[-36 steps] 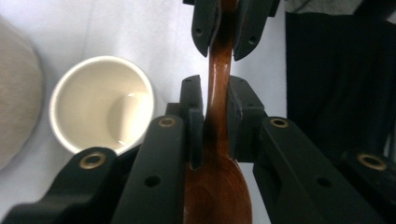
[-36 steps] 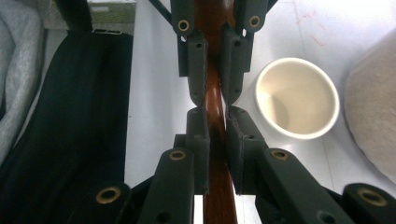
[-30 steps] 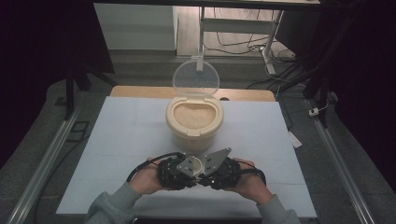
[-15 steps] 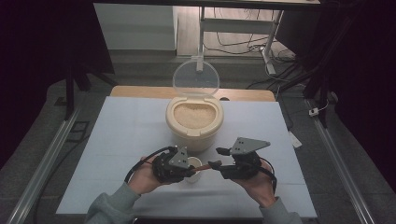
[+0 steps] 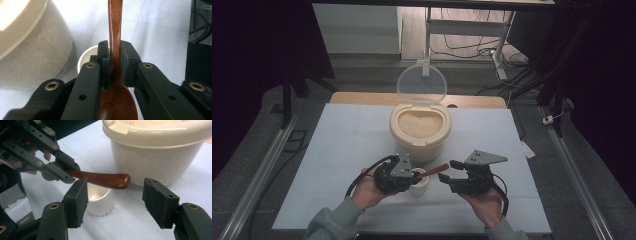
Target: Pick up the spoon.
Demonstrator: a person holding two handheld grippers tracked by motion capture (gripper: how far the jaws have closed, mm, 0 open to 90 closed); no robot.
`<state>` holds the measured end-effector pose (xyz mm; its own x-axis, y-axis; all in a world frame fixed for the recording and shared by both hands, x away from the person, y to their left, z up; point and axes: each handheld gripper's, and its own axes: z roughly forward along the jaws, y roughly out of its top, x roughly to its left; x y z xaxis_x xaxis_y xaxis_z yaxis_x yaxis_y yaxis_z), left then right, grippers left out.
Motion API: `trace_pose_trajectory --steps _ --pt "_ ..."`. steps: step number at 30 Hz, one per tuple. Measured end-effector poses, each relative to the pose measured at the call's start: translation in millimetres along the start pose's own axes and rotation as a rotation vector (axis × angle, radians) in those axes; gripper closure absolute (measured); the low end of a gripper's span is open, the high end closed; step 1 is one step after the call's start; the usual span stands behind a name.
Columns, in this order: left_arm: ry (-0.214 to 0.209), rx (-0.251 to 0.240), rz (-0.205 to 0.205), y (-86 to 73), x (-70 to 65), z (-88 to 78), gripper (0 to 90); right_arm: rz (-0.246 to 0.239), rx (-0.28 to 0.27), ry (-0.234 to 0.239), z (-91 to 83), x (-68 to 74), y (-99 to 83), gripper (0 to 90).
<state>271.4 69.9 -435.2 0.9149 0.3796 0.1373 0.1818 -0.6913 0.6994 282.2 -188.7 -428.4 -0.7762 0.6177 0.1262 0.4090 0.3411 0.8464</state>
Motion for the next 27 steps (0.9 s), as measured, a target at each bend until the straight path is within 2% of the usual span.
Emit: trace_pose_trajectory --steps 2,9,12,13,14,16,21,27 --pt "0.006 -0.011 0.0 0.1 -0.8 0.1 78.6 0.029 -0.017 0.014 3.5 1.1 -1.0 37.6" --pt "0.012 -0.036 0.008 1.6 -4.1 0.2 78.6 0.08 -0.059 0.06 6.1 1.9 -2.7 44.2" --pt "0.008 -0.04 0.011 2.4 -5.5 0.7 78.6 0.112 -0.086 0.081 5.6 2.0 -2.7 53.3" --pt "0.008 -0.042 0.011 2.7 -5.7 0.6 78.6 0.112 -0.086 0.081 5.6 2.0 -2.7 53.3" --pt "0.011 -0.042 0.011 2.8 -5.8 0.4 78.6 0.136 -0.099 0.101 4.8 0.8 -2.7 58.1" --pt "0.008 -0.041 0.012 2.7 -5.7 0.3 78.6 0.152 -0.116 0.119 4.1 0.1 -2.6 60.6" --pt "0.016 -0.035 0.017 2.4 -5.6 0.2 78.8 0.157 -0.138 0.138 4.2 0.8 -1.9 64.1" --pt "0.018 -0.036 0.017 1.5 -4.6 -1.1 78.9 0.14 -0.191 0.198 3.3 1.4 -1.1 72.6"
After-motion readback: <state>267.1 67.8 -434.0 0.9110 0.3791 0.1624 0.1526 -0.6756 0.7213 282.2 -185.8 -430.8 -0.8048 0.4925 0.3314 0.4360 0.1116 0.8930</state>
